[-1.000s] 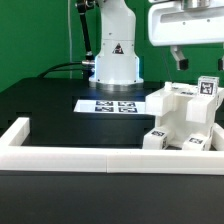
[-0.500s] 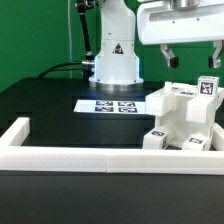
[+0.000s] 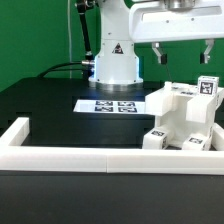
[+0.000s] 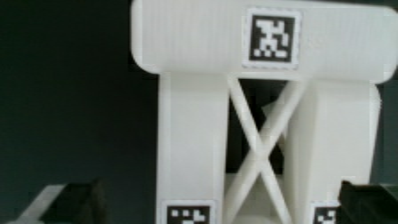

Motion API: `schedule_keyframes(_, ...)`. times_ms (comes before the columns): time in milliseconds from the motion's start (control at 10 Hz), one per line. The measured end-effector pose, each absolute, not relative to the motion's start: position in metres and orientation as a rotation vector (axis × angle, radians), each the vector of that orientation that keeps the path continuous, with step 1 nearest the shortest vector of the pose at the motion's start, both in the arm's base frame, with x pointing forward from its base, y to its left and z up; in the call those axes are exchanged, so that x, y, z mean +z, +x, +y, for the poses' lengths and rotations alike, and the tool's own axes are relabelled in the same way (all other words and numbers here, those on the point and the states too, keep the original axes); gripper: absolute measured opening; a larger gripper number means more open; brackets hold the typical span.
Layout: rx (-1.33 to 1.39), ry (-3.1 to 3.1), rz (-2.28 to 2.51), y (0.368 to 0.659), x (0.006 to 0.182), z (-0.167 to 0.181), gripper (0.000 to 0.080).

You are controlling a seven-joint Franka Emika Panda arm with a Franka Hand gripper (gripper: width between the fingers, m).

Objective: Assemble chair

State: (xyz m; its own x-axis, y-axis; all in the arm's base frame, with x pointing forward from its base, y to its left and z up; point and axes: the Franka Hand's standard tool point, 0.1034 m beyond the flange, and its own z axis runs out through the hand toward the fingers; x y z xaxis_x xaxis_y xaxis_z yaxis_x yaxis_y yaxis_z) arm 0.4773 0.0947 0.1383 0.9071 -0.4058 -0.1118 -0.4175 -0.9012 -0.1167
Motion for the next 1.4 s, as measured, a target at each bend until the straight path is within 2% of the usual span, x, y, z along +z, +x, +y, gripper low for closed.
schedule_keyframes(300, 0.143, -2.945, 0.610, 0.459, 0.135, 0.095, 0.0649)
schedule_keyframes(700, 0.123, -3.037, 0.353, 0.410, 0.121, 0.113, 0.0649)
schedule_keyframes(1000, 0.133, -3.037, 0.336, 0.395, 0.118, 0.112, 0.0649)
schedule_keyframes(1400, 0.076, -3.077, -0.054, 0.385, 0.093, 0.115, 0.0649)
